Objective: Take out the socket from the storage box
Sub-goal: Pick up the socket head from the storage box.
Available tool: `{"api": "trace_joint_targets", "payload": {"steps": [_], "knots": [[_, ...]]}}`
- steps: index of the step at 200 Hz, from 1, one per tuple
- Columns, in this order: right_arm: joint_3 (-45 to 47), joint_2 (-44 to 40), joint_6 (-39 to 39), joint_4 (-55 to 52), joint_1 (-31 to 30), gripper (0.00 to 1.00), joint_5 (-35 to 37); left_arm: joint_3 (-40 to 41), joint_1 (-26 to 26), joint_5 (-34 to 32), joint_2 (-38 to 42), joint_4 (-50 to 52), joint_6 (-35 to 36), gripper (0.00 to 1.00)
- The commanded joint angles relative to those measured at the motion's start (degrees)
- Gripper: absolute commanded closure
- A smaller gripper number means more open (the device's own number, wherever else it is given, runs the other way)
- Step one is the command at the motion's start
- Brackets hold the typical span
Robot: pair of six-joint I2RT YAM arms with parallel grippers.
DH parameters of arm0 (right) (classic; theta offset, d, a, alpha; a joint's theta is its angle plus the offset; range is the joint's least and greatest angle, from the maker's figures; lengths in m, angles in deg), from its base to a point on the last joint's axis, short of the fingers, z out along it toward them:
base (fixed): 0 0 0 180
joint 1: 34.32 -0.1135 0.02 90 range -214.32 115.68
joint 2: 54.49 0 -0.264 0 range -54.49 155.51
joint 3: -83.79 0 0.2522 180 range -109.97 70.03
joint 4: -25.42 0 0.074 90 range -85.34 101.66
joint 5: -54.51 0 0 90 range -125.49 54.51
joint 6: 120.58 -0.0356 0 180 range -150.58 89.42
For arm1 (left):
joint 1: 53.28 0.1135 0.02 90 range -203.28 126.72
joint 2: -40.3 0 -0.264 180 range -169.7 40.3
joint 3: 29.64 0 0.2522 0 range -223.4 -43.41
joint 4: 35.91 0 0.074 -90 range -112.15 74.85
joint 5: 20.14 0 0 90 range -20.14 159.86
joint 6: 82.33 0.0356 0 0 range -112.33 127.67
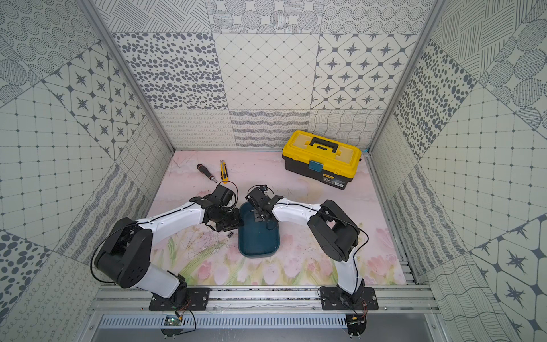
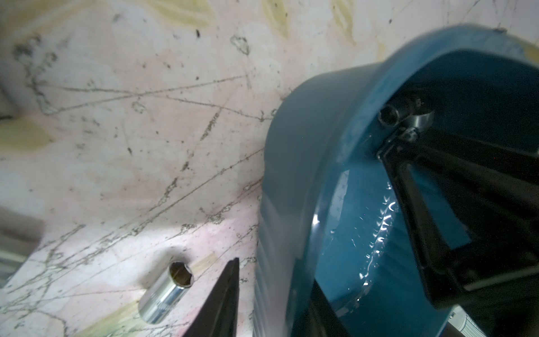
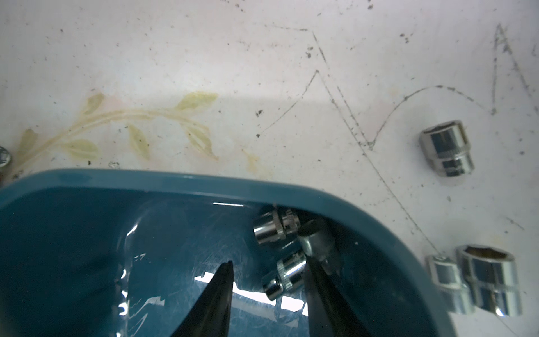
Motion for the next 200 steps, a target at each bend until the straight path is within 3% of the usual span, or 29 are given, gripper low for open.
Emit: {"api": "trace_joint_targets", "payload": {"steps": [1,80,138,162,200], "knots": [[0.3,0.6,-1.3,-2.6,-0.2,0.53,2.3,0.4,0.2,0.4,0.6,-0.6,0.0,0.66],[-0.7,2.0,-2.1,-2.9,-0.5,0.53,2.3,0.8,0.5,0.8,0.8,-0.9,0.3,0.66],[-1.3,3.2,-1.7,-1.8,-0.4,0.63,0.4,1.0,0.8,1.1,1.1,-1.3,0.5,0.66],[-1.4,3.4,-1.0,-1.5,-0.3,0.69,0.2,1.0,0.8,1.1,1.0,-1.3,0.5,0.66],[-1.6,3.9,0.8,-1.4,-0.3,0.9,-0.3,1.0,0.9,1.2,1.1,-1.3,0.8,0.66]]}}
